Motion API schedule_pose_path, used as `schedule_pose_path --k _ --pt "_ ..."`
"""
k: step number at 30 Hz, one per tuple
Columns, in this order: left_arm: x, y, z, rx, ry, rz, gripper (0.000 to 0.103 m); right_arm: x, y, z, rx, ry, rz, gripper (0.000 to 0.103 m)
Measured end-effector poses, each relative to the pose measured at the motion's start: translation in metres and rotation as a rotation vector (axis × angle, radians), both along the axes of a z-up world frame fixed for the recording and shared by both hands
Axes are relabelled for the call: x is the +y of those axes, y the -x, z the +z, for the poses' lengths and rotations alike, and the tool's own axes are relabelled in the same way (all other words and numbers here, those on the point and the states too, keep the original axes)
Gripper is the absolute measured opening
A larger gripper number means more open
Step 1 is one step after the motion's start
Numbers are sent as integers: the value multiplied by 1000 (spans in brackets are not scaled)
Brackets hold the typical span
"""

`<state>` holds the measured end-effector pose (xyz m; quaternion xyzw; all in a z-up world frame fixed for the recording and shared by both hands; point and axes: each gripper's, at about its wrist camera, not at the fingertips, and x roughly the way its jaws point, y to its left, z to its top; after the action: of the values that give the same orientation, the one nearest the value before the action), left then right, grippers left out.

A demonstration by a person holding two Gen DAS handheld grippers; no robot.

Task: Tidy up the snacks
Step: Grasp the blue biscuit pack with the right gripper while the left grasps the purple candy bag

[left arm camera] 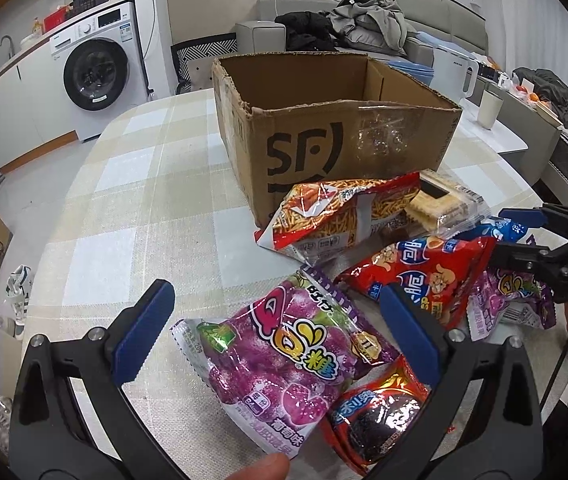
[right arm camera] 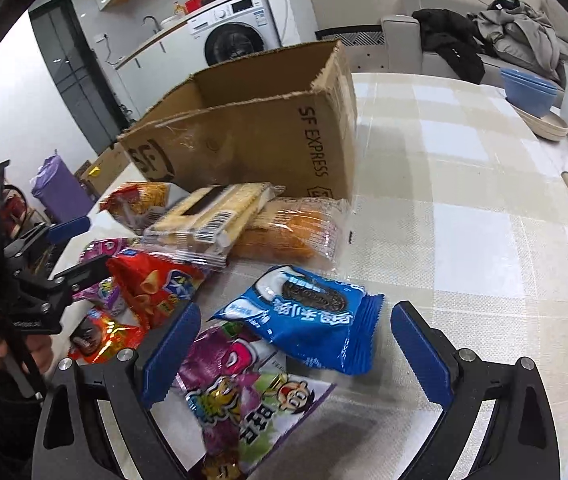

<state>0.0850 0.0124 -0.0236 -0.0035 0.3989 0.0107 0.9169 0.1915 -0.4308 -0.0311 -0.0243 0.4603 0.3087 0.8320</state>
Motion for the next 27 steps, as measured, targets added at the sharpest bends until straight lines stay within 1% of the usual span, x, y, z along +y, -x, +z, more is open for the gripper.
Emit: schedule_pose_path --k 6,7,8,17,18,19,21,23,24,25,27 --pt "2 -4 -6 10 -2 3 102 2 -8 -12 17 -1 -36 98" --pt "3 -3 -7 11 -2 3 102 1 -9 -14 14 -5 -39 95" --pt "2 -3 -8 12 -2 4 102 1 -10 -13 11 -10 -40 92" --pt "6 -9 -16 26 -2 3 102 6 -10 -12 1 -17 -42 91" --pt "6 -9 -17 27 -2 2 102 6 -10 -12 -4 -16 -43 88" --pt "7 -9 -17 27 -3 2 102 5 -8 -12 -7 -18 -38 83" --pt "7 -10 -18 27 -2 2 102 5 -7 -10 -12 -28 -30 78" --pt "7 -9 -19 28 -3 4 102 4 -5 -7 -25 -30 -25 69" --pt "7 -9 -19 29 -3 5 102 3 -5 -6 -29 -34 -22 67" --pt "7 -9 -19 29 -2 5 102 2 -4 -5 -31 -36 -20 59" --pt "8 -10 -20 29 -3 5 102 1 -5 -4 -34 -33 -19 57"
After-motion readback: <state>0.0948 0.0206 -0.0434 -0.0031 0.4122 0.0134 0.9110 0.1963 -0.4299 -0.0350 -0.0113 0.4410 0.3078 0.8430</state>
